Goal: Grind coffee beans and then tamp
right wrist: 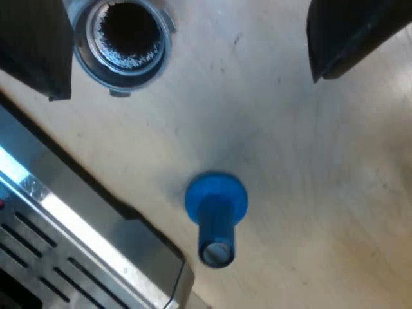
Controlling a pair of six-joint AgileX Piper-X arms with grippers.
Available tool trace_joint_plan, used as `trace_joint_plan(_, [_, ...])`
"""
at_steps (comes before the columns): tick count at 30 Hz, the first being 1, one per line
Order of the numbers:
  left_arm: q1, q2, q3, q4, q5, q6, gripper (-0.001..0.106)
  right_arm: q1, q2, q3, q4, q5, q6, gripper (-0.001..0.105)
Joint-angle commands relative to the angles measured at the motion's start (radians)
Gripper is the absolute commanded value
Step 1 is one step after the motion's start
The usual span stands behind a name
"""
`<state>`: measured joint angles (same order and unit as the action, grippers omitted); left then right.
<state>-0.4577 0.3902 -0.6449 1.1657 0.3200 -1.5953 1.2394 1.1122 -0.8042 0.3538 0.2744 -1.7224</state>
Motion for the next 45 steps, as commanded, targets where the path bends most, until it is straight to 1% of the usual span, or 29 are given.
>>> trace_joint_plan(1, [-0.005, -0.001, -0.011, 0.004, -0.010, 0.000, 0.089, -0.001, 0.026, 0.012, -0.069, 0.013, 0.025, 0.075])
trace_joint_plan(2, [-0.005, -0.001, -0.011, 0.004, -0.010, 0.000, 0.089, -0.001, 0.030, 0.019, -0.092, 0.013, 0.025, 0.075])
trace_joint_plan(7, [-0.005, -0.001, -0.011, 0.004, -0.010, 0.000, 0.089, -0.001, 0.031, 0.137, -0.333, 0.013, 0.020, 0.075])
trace_joint_plan(9, [-0.005, -0.001, -0.011, 0.004, -0.010, 0.000, 0.089, -0.001, 0.031, 0.173, -0.387, 0.013, 0.020, 0.075])
trace_joint_plan(11, [-0.005, -0.001, -0.011, 0.004, -0.010, 0.000, 0.089, -0.001, 0.031, 0.226, -0.488, 0.013, 0.012, 0.075])
trace_joint_plan(12, [-0.005, -0.001, -0.011, 0.004, -0.010, 0.000, 0.089, -0.001, 0.031, 0.235, -0.497, 0.013, 0.008, 0.075])
trace_joint_plan(13, [-0.005, -0.001, -0.009, 0.002, -0.010, 0.000, 0.089, -0.001, 0.031, 0.276, -0.584, 0.013, -0.037, 0.075])
trace_joint_plan(15, [-0.005, -0.001, -0.007, -0.001, -0.010, 0.000, 0.089, -0.001, 0.031, 0.301, -0.626, 0.010, -0.070, 0.075])
trace_joint_plan(20, [-0.005, -0.001, 0.009, -0.026, -0.010, 0.000, 0.089, -0.001, 0.031, 0.324, -0.676, -0.011, -0.075, 0.076])
trace_joint_plan(25, [-0.005, -0.001, 0.011, -0.026, -0.010, 0.000, 0.089, -0.001, 0.069, 0.325, -0.737, -0.103, -0.070, 0.076])
trace_joint_plan(27, [-0.005, -0.001, 0.011, -0.026, -0.010, 0.007, 0.089, -0.001, 0.093, 0.325, -0.762, -0.119, -0.070, 0.076])
trace_joint_plan(31, [-0.005, -0.001, 0.011, -0.032, -0.010, 0.007, 0.089, -0.001, 0.161, 0.325, -0.794, -0.113, -0.070, 0.076])
trace_joint_plan(37, [-0.005, -0.001, 0.011, -0.073, -0.012, 0.007, 0.089, -0.001, 0.195, 0.325, -0.812, -0.051, -0.070, 0.076])
trace_joint_plan(41, [-0.005, 0.003, 0.011, -0.080, -0.081, 0.000, 0.089, -0.001, 0.206, 0.325, -0.848, -0.043, -0.070, 0.076])
trace_joint_plan(45, [-0.005, 0.002, 0.011, -0.089, -0.134, 0.000, 0.089, -0.001, 0.206, 0.325, -0.872, -0.043, -0.070, 0.076])
